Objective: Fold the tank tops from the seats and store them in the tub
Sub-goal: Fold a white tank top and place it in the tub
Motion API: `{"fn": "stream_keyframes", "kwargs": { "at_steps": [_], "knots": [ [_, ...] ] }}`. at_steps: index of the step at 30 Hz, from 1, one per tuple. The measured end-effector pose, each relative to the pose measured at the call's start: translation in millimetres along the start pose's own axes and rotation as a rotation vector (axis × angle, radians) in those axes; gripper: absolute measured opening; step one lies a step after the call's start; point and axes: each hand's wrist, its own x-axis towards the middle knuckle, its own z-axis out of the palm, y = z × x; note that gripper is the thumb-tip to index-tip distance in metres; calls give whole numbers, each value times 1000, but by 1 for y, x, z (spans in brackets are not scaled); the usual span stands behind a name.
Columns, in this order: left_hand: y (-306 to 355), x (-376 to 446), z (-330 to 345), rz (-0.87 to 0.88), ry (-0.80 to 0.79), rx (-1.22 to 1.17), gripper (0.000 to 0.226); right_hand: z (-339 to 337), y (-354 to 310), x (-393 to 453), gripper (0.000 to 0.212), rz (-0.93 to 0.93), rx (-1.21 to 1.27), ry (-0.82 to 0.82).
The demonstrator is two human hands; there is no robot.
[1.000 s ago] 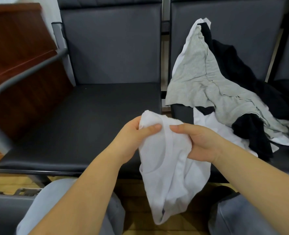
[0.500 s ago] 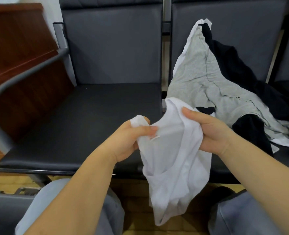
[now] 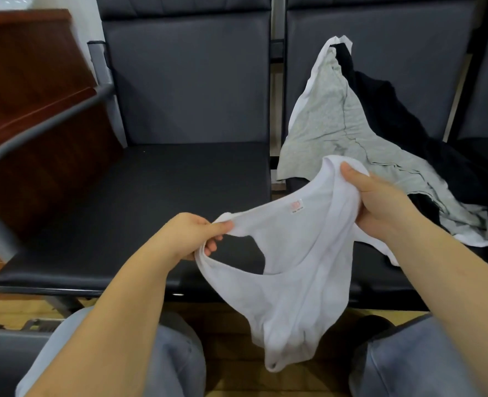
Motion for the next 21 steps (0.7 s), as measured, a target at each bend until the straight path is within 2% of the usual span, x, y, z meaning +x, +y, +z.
{"fn": "stream_keyframes", "kwargs": {
  "at_steps": [3,7,9,12,16,18,21],
  "knots": [
    [0,-2,-1,-113,-185,-87,43,-4,-1,0,28,-22,-54,-9],
    [-2,-8,2,-157,-492,-228,52,-7,0,-1,21,-62,-130,-46],
    [-4,-11,3,-145,-543,-311,47,-8,1,-2,21,-68,-130,-44],
    [-5,-12,2,-70,-438,-562,21,-10,3,-5,29,-55,-156,-25],
    [-4,-14,1,57,-120,-768,20,-10,13,-12,23,-27,-271,-7],
    [-7,-13,1,101,34,-690,29,-8,16,-18,15,-52,-354,-23],
    [-8,-21,-5,214,153,-428,30,-5,9,-29,18,-142,-501,-64]
  ]
}}
